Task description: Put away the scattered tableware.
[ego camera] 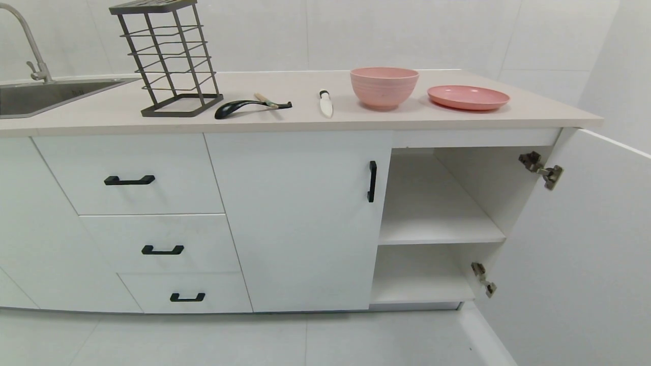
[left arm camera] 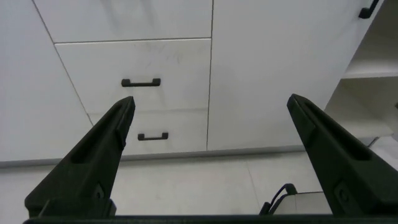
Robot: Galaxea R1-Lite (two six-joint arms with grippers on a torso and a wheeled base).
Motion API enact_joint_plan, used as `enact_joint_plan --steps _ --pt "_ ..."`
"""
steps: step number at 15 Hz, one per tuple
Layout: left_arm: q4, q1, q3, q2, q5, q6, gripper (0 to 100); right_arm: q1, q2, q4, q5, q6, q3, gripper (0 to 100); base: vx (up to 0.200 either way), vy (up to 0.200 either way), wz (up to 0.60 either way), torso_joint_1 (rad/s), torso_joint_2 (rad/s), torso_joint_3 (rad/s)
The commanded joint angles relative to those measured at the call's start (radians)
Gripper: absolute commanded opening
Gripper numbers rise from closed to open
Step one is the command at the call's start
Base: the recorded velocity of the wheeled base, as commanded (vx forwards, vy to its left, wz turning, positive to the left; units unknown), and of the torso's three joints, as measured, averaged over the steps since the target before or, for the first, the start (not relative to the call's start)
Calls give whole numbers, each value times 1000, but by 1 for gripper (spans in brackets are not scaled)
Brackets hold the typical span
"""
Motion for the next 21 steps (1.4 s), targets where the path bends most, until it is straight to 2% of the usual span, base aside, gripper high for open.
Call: enact_joint_plan --steps 1,7,9,14,20,21 --pt "2 0 0 2 3 0 100 1 3 0 1 1 0 100 0 -200 0 12 2 -2" --pt "2 0 0 2 6 0 100 1 3 0 1 1 0 100 0 -200 0 3 3 4" --pt "2 0 0 2 6 0 100 1 3 0 1 1 0 100 0 0 0 0 0 0" --pt "0 0 0 2 6 2 100 1 3 0 1 1 0 100 200 0 0 0 4 3" --pt "0 0 0 2 6 2 100 1 3 0 1 -1 0 100 0 0 0 0 0 0" --pt "2 0 0 2 6 2 100 1 3 0 1 -1 0 100 200 0 0 7 7 7"
